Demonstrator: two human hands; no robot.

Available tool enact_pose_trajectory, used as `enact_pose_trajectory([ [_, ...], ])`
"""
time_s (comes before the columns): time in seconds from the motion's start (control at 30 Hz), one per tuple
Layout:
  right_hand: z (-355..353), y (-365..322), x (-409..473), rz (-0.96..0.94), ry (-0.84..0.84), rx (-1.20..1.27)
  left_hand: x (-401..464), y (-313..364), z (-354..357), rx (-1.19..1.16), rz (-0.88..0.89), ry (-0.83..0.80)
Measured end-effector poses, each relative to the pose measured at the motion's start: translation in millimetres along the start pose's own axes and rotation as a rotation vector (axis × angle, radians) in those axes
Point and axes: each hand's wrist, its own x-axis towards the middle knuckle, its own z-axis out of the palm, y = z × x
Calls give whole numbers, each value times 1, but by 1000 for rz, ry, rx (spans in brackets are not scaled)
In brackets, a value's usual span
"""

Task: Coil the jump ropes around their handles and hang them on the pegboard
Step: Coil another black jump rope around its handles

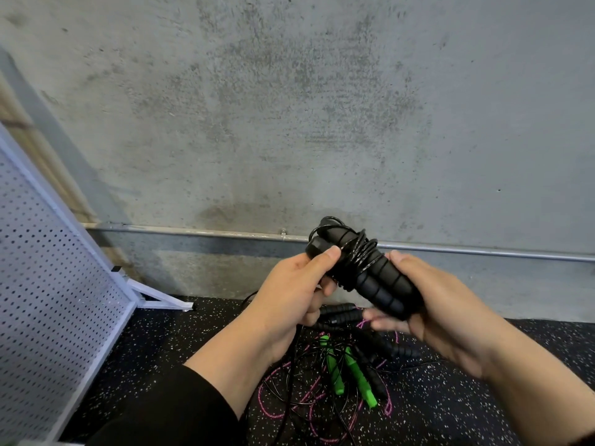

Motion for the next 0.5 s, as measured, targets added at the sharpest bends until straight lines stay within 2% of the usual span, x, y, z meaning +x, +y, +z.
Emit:
enact_pose_trajectory([
  [0.07,-3,-3,-5,123,-163,66,0,1,0,-1,8,2],
  [0.13,-3,-4,-6,92,-212,52,1,1,-1,-1,16,0],
  [0.27,0,-3,-2,-77,-49,-45,2,2,-2,51,-2,3],
  [0.4,2,0,-2,-244,135,-392,3,3,-4,45,-135,-37],
  [0.5,-1,3,1,-333,205,-577,5,1,-6,46,-194,-108],
])
